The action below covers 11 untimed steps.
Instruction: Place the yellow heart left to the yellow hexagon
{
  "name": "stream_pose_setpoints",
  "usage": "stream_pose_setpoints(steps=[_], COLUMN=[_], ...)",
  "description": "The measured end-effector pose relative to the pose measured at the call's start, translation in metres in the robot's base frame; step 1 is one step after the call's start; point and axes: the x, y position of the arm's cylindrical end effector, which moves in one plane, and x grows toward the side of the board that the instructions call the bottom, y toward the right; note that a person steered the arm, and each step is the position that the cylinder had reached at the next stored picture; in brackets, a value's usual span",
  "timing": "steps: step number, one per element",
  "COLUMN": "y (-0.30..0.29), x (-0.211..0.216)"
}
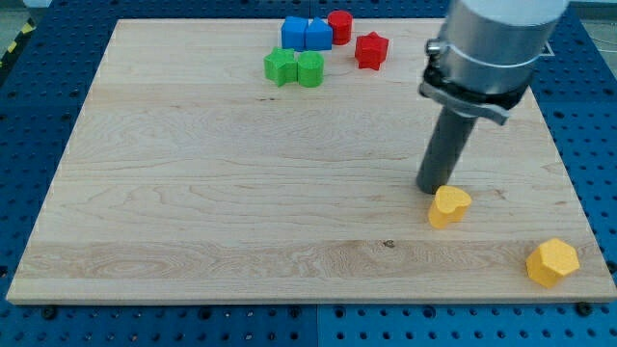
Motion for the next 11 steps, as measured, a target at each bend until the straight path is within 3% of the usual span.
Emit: stream_pose_setpoints(steps=[2,3,6,8,11], y=[0.008,0.004,0.021,0.036,0.050], x=[0.036,0.000,0.070,0.033,0.064])
